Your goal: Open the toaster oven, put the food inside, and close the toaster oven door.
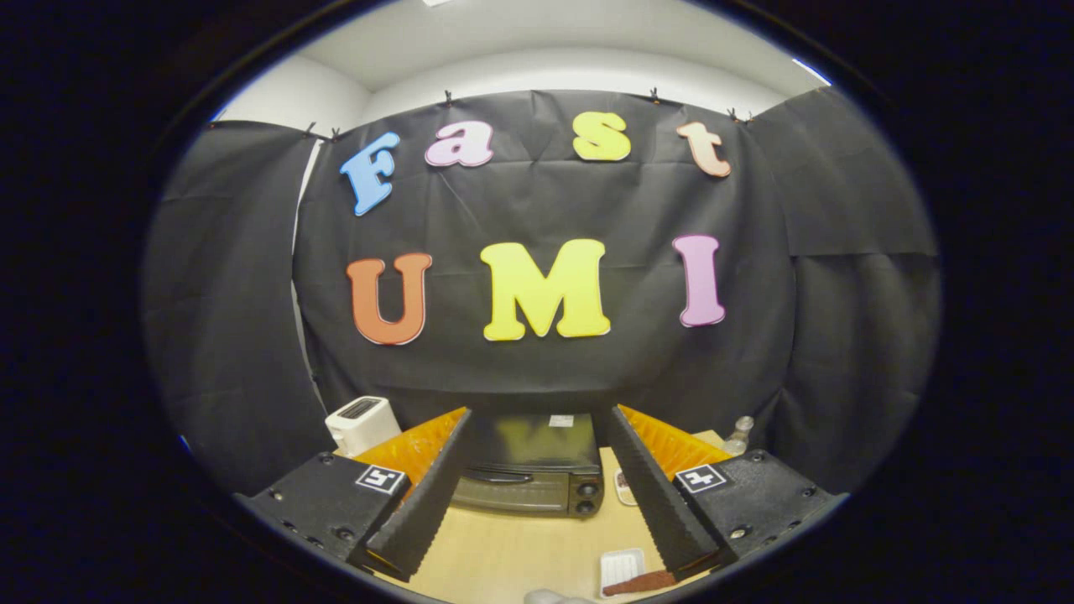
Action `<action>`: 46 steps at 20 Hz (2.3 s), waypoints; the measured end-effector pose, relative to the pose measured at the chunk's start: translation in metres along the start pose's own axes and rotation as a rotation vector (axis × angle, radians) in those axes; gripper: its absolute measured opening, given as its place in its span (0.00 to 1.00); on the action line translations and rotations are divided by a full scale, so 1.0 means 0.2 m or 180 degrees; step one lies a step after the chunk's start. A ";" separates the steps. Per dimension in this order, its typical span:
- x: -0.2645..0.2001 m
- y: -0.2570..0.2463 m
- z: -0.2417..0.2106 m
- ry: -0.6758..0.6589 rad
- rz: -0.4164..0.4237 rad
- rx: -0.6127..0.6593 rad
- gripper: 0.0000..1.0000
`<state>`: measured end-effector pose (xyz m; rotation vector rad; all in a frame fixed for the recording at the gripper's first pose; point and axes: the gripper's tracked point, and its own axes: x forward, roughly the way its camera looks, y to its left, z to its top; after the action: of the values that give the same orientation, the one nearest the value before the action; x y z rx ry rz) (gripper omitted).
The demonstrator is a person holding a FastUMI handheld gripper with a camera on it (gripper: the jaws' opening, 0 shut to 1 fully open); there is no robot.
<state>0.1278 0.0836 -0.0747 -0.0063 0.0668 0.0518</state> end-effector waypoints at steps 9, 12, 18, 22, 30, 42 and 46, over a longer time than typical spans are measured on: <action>0.71 0.31 -0.52 0.0475 0.0015 -0.0004 1.00; 0.90 0.35 -0.66 0.0594 -0.0022 -0.0057 1.00; 1.07 0.30 -0.93 0.0930 -0.0209 -0.0015 1.00; 1.05 0.31 -0.93 0.0838 -0.0253 -0.0181 1.00; 0.95 0.31 -0.96 0.0909 -0.0270 -0.0134 1.00; 0.53 0.34 -1.18 0.1203 -0.0287 -0.0101 1.00; 0.38 0.33 -1.34 0.1385 -0.0223 -0.0072 1.00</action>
<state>0.1832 0.1505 -0.3481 -0.0424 0.5007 -0.0198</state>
